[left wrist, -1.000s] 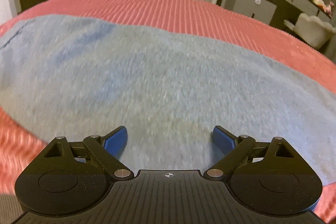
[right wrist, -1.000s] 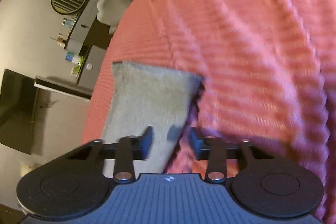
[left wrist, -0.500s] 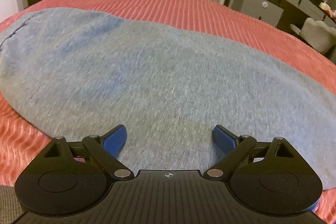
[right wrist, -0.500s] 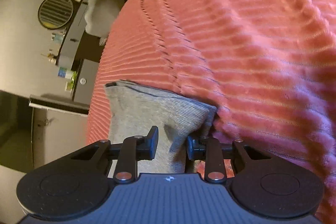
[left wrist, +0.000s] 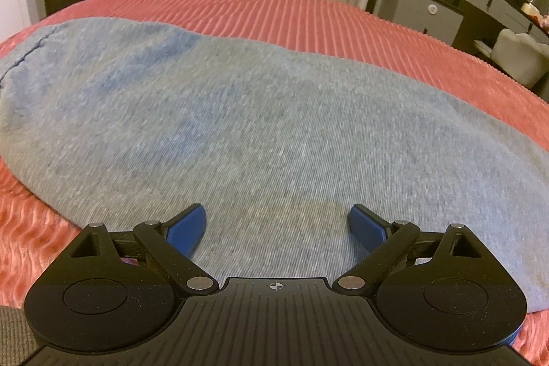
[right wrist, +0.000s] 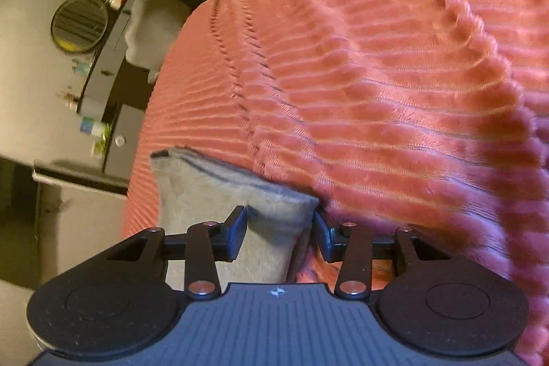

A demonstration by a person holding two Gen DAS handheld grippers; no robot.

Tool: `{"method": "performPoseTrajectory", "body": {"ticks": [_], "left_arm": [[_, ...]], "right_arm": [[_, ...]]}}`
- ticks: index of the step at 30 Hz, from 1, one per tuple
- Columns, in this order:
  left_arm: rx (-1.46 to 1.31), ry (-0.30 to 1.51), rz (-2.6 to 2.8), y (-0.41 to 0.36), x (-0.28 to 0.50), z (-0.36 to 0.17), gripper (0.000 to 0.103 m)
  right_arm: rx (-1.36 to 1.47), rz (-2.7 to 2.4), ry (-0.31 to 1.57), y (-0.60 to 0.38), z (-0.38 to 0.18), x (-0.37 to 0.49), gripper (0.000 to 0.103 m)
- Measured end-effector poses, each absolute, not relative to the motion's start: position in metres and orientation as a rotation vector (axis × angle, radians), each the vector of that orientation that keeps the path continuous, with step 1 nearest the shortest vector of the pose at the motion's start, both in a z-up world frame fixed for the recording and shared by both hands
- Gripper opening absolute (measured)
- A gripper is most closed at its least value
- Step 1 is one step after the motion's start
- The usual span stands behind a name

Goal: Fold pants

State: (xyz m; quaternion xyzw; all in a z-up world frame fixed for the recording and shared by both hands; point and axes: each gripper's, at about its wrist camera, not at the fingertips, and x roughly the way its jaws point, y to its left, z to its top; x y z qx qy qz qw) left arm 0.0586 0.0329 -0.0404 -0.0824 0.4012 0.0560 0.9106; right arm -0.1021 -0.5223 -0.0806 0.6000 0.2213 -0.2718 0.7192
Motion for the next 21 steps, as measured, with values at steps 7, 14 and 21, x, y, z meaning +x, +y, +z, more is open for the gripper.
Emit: {"method": "performPoseTrajectory", "body": {"ticks": [7, 14, 21], "left_arm": [[-0.182, 0.72, 0.069, 0.029, 0.051, -0.03, 0.094], [-0.176, 0.744, 0.063, 0.028, 0.055, -0.033, 0.094], [-0.176, 0.747, 0.065, 0.028, 0.058, -0.036, 0.094]], "right_arm": [[1.134, -0.529, 0.407, -0.506, -0.056, -0.102, 0.02], [1.132, -0.549, 0.458, -0.515, -0.058, -0.086, 0.034], [0.83, -0.521, 0.463, -0.48, -0.004, -0.062, 0.019]]}}
